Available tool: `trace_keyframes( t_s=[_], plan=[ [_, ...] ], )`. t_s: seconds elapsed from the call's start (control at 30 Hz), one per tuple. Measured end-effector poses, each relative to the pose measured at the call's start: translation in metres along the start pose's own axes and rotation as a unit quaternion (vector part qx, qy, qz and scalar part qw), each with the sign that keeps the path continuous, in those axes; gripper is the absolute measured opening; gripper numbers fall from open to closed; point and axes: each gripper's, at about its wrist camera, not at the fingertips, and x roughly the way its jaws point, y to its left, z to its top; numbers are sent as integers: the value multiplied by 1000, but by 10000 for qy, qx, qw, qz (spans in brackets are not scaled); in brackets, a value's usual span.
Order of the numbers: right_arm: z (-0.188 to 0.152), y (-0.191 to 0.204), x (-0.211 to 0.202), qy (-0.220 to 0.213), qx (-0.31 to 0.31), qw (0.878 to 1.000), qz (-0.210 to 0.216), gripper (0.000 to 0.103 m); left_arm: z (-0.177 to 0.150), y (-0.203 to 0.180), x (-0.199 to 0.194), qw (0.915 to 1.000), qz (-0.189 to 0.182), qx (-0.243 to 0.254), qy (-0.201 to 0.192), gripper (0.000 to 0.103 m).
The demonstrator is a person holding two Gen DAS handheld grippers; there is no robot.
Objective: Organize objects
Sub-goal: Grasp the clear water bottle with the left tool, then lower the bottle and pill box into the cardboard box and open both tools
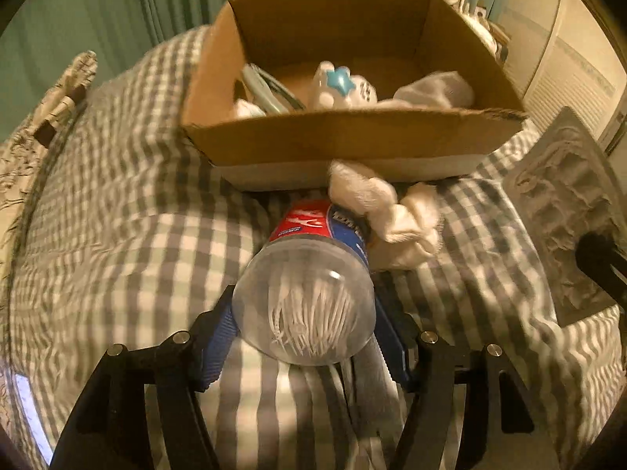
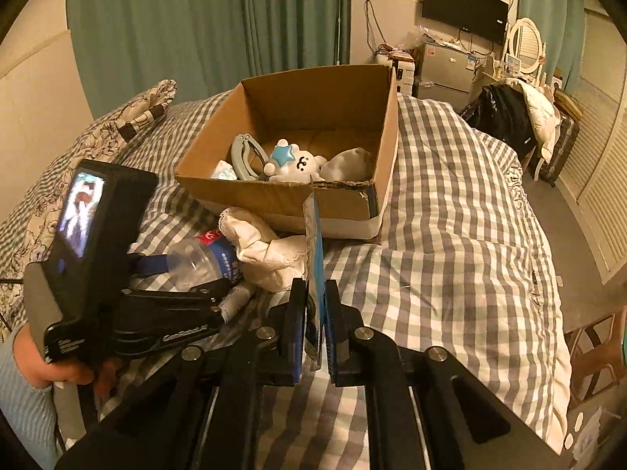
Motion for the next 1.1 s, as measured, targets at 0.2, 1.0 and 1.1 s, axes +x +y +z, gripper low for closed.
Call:
trace_keyframes(
  t_s=[0.2,1.0,1.1],
  plan=[
    [-2,8,-24,-147,-87,9998,-87,8,-18,5,-49,9991,-14,-100,-418,66],
    [92,34,-105,-1393,-693,9877,-150,8,78,17,-178,9745,51,47,-2244,65],
    [117,25,-83,-1323,-620,9892,-122,8,105,23,-159,9750,40,-35,-2223,65]
  ],
)
